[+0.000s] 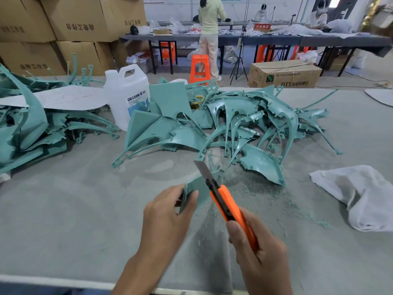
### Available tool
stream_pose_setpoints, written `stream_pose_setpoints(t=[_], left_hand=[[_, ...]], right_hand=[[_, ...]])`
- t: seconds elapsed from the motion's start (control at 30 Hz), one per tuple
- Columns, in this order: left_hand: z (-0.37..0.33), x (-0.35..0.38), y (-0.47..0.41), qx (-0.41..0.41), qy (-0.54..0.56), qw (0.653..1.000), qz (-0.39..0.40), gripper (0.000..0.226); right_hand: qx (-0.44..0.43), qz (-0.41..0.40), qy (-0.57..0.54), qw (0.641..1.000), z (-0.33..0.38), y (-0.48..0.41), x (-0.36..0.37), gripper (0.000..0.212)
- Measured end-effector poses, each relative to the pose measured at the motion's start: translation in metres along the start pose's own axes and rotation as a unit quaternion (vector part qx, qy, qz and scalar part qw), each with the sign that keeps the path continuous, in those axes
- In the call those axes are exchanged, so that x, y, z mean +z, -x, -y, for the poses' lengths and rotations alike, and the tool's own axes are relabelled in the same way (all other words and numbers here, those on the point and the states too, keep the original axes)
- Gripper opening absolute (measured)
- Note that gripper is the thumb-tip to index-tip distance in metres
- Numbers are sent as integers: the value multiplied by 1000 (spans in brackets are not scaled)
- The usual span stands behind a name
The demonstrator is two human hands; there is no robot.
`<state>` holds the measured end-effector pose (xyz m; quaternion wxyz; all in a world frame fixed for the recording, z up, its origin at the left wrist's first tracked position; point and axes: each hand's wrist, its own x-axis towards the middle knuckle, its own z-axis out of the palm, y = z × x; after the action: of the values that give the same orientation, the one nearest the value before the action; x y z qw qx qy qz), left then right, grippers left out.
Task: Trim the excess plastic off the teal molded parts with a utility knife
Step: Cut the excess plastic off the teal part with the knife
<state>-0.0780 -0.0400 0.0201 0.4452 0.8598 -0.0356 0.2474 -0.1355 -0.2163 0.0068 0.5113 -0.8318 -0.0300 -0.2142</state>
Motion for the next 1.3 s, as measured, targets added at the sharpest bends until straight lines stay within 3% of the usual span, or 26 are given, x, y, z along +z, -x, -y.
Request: stream_pose_setpoints(t=[0.1, 0.27, 0.4, 0.6, 0.73, 0.83, 0.9, 1.1, 1.17, 1.3], left_hand=[[-6, -2, -1, 25, -12, 1000, -2, 27], [-7, -10, -2, 19, -2, 1000, -15, 21], [-10, -9, -3, 72, -56, 996, -18, 28], [-7, -10, -2, 74, -44, 996, -13, 30], [-5, -8, -4, 70, -52, 996, -16, 29], [-4, -8, -2, 73, -53, 996, -12, 27], [-2, -11, -2, 44, -28, 999, -15, 25], [-3, -31, -5, -60, 73, 995, -15, 5], [-3, -39, -8, -85, 137, 987, 16, 19], [-7, -54, -14, -94, 224, 969, 42, 21]], right_hand=[[-28, -2, 13, 1000, 7, -7, -3, 32], [-5, -40, 8, 999, 2, -14, -12, 15], [-27, 15, -4, 1000, 10, -9, -9, 29], [58, -17, -27, 998, -19, -22, -9, 22], [27, 6, -51, 998, -12, -7, -5, 48], [37, 13, -44, 998, -17, -10, -3, 41], [67, -5, -5, 998, -28, -20, -4, 32], [135, -44, 100, 985, -70, -34, -18, 35], [146, -68, 95, 982, -81, -33, -22, 33], [167, -97, 84, 978, -84, -32, -25, 23]])
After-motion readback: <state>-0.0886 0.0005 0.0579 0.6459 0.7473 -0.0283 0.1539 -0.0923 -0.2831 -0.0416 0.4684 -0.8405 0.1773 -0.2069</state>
